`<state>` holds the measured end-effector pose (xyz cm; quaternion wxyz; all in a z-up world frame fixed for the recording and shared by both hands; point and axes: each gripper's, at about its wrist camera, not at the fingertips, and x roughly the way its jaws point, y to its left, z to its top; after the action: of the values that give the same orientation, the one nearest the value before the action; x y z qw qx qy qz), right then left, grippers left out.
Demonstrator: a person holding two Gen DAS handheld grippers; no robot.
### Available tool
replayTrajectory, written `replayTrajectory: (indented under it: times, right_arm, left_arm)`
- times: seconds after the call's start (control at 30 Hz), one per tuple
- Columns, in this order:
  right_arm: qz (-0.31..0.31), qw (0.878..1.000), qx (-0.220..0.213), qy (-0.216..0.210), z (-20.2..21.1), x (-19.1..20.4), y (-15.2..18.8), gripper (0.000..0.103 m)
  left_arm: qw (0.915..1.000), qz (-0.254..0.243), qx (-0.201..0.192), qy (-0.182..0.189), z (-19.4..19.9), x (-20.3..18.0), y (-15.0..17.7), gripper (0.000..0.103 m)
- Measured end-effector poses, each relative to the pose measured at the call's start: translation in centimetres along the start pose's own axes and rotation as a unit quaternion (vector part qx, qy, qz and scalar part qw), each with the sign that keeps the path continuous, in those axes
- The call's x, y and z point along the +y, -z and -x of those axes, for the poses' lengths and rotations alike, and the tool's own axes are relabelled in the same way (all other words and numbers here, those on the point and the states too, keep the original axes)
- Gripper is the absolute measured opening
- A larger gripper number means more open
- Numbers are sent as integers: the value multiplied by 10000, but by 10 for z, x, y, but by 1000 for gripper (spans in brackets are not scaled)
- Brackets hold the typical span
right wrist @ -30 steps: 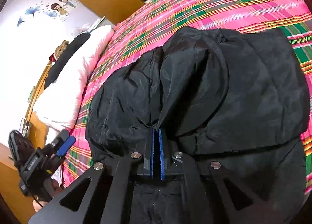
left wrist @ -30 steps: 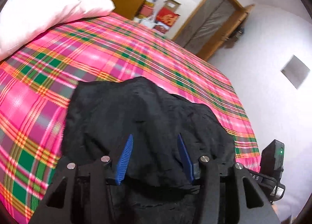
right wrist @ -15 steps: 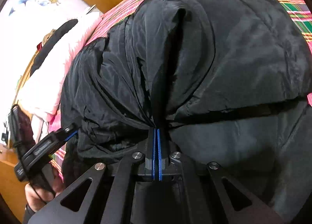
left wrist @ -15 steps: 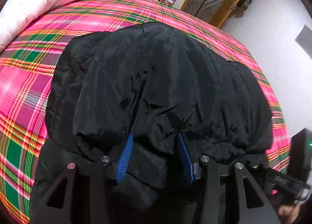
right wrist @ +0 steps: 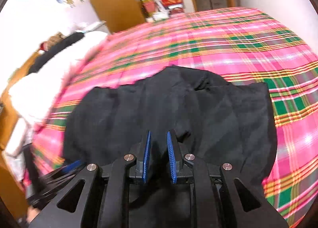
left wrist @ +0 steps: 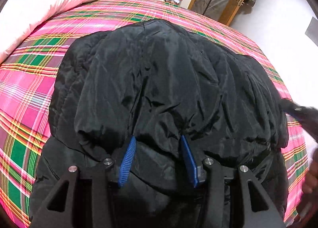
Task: Fold large clothes
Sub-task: 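Lift the hem and fold it up toward the hood with both grippers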
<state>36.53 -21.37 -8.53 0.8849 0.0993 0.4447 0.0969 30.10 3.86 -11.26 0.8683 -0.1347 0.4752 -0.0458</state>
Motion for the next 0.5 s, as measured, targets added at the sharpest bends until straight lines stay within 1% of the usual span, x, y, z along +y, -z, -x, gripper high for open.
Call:
replayTrajectory:
  times: [0.03,0.07,0.1,0.13,0.2,0.3,0.4,0.43,0.47,0.5]
  right_arm:
    - [-60,9999,153,26,-14,-8,3,17]
    - [-46,9997,221,54,-21,-13,7,15]
    - [-13,9996,249,117,-30,-15,11,14]
    - [4,9995,247,181,-36,-18,16,14]
    - [-53,9996,219,178,-38,-19,20,14]
    - [-111,9996,198,180,-44,-21,20,14]
    - [-36,9996,193,205,-32,-19,17,14]
    - [-39,9997,175,188,-23,-19,15,15]
    - [-25,9998,96,196,-12,-16,14,17]
    - [-10,9998,-11,195,-2,-14,14,17]
  left_arm:
    - [10000,-6,11,-1,-1,-1,-2,50]
    - [10000,-16,21,-3,-2,-1,-3,50]
    - [10000,-19,36,2,-4,0,-4,50]
    - [10000,-7,48,8,-7,0,-6,51]
    - [10000,-6,62,-1,-11,1,-7,51]
    - [10000,-28,51,-48,-12,0,-8,51]
    - [9998,82,146,-109,-4,-2,-13,50]
    - [9998,51,141,-135,1,-4,-15,48]
    - [9999,-9,63,-153,9,-6,-18,48]
    - [9998,-71,-98,-155,20,-8,-22,48]
